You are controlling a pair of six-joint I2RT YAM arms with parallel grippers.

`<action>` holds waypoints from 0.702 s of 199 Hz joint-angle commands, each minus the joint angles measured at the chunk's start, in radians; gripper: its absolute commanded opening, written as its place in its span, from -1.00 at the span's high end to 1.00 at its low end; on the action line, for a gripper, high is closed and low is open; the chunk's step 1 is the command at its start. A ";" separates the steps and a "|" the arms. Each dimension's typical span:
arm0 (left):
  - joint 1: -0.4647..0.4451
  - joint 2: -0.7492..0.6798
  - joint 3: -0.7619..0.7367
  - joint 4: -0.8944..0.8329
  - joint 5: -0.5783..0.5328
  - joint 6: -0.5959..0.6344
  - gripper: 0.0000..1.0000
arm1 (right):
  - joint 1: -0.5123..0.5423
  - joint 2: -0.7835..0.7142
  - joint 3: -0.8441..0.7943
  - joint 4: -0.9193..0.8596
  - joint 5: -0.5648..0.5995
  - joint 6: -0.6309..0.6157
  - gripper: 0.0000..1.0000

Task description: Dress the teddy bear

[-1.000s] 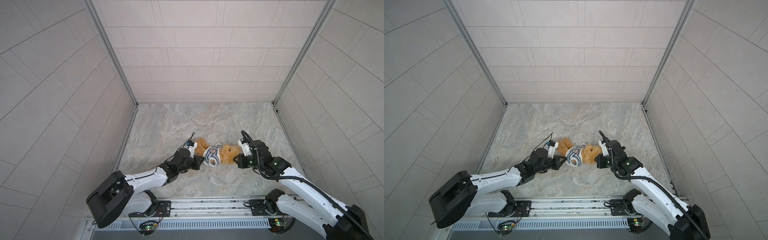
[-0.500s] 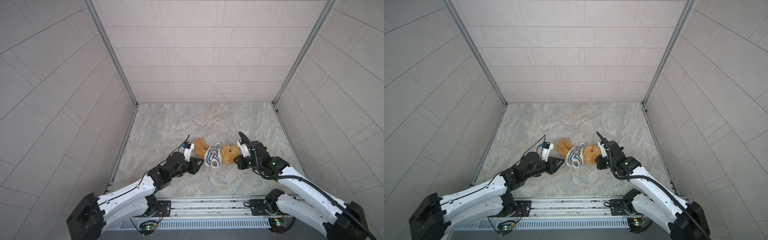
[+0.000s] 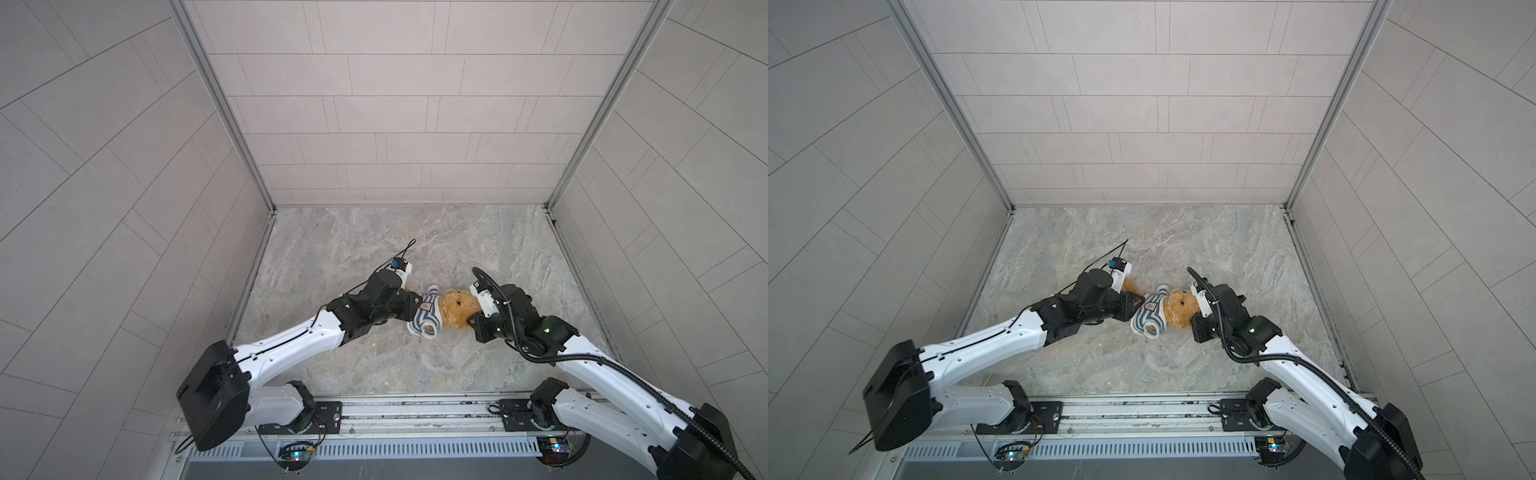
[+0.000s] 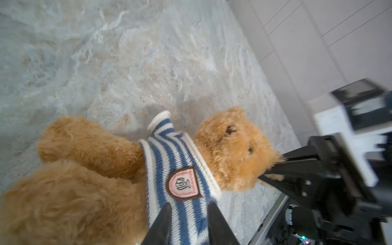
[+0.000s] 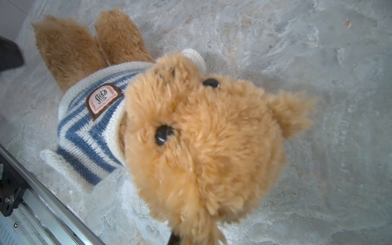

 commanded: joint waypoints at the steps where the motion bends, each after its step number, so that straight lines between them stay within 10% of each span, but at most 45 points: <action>1: 0.002 0.053 0.043 -0.056 -0.010 0.035 0.40 | 0.007 -0.025 -0.024 0.008 0.014 -0.028 1.00; 140: -0.196 0.100 -0.223 0.202 -0.047 -0.191 0.56 | 0.005 -0.152 0.161 -0.178 -0.008 0.127 0.13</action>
